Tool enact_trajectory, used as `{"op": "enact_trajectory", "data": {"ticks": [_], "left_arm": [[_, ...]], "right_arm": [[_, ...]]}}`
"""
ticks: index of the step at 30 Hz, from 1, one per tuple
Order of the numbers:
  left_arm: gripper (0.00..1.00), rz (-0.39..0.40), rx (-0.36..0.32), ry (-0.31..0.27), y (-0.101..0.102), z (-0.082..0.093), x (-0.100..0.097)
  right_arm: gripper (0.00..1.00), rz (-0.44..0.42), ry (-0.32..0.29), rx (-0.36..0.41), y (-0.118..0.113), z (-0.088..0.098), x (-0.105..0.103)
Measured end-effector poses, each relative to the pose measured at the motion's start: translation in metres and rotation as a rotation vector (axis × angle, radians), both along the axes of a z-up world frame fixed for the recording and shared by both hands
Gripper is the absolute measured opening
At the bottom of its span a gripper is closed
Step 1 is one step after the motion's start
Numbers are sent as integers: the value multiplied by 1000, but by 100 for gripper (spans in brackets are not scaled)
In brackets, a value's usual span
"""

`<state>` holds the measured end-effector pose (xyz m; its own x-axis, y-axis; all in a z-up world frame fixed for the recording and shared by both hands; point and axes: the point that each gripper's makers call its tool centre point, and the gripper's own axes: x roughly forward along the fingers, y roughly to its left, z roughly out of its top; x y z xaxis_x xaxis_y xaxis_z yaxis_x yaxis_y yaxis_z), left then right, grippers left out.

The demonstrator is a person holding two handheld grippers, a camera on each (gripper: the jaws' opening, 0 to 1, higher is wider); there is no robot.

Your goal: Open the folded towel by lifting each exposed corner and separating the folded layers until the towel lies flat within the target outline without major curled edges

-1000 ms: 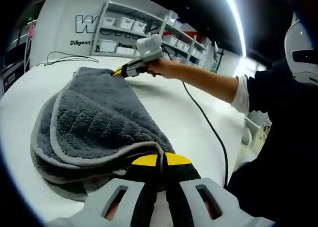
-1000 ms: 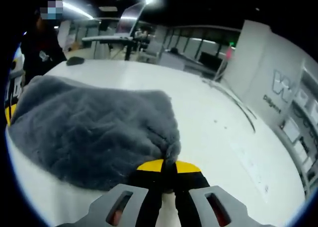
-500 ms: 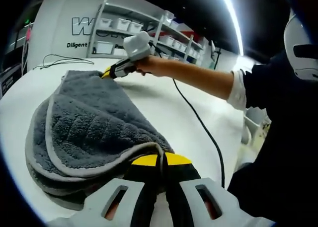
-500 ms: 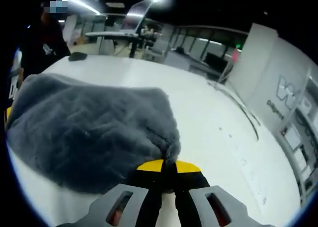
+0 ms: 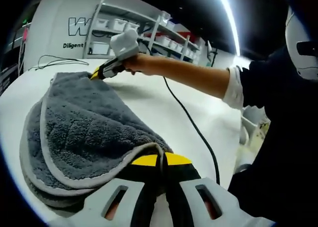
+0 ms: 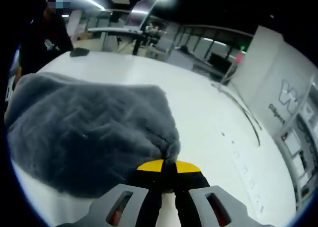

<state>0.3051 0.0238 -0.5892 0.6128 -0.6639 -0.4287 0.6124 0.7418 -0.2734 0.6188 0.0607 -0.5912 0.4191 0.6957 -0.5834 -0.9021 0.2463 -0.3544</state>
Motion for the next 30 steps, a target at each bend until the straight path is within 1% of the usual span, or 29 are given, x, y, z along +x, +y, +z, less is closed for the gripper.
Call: {"op": "enact_trajectory", "data": {"ticks": [5,6,9,10,11,12,14,17,18,20,22,23,25,30], "left_arm": [[3,-2,-19,-1,1,0,0],[3,-5,-21,-8,1,0,0],[3,-11,-42,-24,2,1,0],[3,-16,-40,-39,2,2,0],[3,-24,-26,-66,2,2,0],[4,-26,-16,-82,2,3,0],[4,-24,-15,-82,2,3,0],[5,-13,-14,-87,4,4,-1],[5,-10,-12,-87,5,5,-1],[6,-6,-11,-90,6,6,-4],[8,-7,-6,-96,8,7,-6],[8,-8,-6,-96,9,8,-7],[9,-5,-10,-91,12,8,-10],[10,1,-10,-84,17,9,-19]], "right_arm": [[2,-1,14,5,1,0,1],[2,0,14,3,1,0,2],[2,1,0,0,1,0,1],[2,0,-5,2,1,0,1],[2,1,-9,5,1,0,0],[3,1,-11,7,0,1,0],[4,-7,1,12,0,3,0],[9,-32,17,14,-2,6,4],[12,-37,17,13,-3,8,4],[13,-41,13,10,-4,10,4],[13,-33,2,-4,-4,11,3],[13,-23,-13,-16,-4,12,4],[13,-16,-24,-28,-2,13,1],[16,-6,-45,-33,1,24,-4]]}}
